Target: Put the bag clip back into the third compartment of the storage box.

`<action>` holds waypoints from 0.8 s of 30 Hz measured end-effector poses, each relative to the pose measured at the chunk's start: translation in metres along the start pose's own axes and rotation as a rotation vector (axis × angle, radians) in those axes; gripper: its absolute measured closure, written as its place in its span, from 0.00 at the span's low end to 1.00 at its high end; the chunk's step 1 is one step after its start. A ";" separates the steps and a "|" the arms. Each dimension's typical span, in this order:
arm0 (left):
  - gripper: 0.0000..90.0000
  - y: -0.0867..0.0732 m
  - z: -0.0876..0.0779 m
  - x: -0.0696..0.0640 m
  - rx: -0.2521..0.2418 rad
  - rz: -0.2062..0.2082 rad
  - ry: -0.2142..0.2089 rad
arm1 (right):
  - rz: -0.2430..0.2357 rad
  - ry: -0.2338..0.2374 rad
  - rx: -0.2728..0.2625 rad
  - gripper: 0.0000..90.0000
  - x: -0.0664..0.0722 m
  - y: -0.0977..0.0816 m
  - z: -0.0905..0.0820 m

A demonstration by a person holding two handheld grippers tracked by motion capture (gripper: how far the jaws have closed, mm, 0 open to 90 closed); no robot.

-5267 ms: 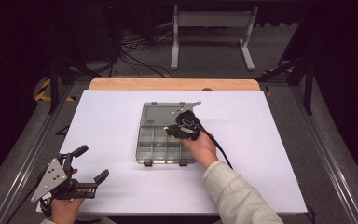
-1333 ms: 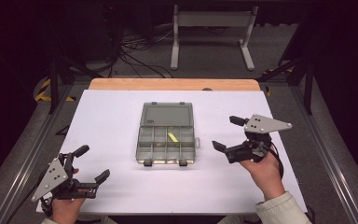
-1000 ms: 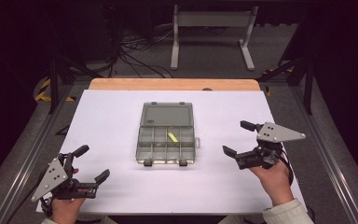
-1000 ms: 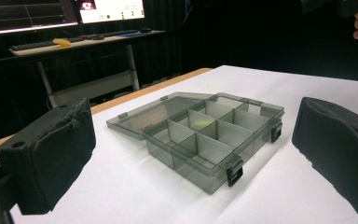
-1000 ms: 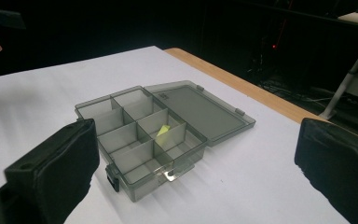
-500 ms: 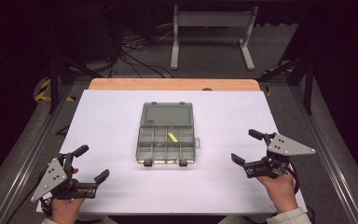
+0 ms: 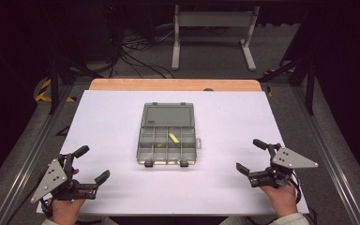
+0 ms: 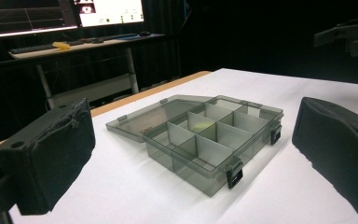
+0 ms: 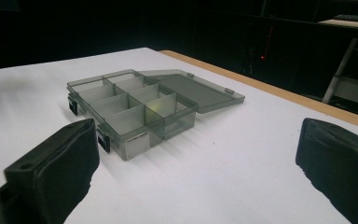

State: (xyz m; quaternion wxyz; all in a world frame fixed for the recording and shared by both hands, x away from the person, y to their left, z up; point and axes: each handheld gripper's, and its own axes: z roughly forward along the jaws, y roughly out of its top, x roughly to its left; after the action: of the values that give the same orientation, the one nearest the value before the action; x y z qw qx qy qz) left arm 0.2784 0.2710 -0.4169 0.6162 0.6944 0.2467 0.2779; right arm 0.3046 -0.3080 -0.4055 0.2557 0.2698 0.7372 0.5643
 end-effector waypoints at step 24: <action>0.00 -0.008 0.002 0.009 -0.010 -0.028 -0.010 | 0.036 -0.017 0.015 0.00 -0.003 -0.037 -0.001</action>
State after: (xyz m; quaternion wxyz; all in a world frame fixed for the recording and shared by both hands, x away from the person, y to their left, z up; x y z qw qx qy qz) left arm 0.2860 0.2764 -0.4239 0.6247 0.6891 0.2522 0.2670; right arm 0.3022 -0.3189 -0.4413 0.2498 0.2896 0.7342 0.5610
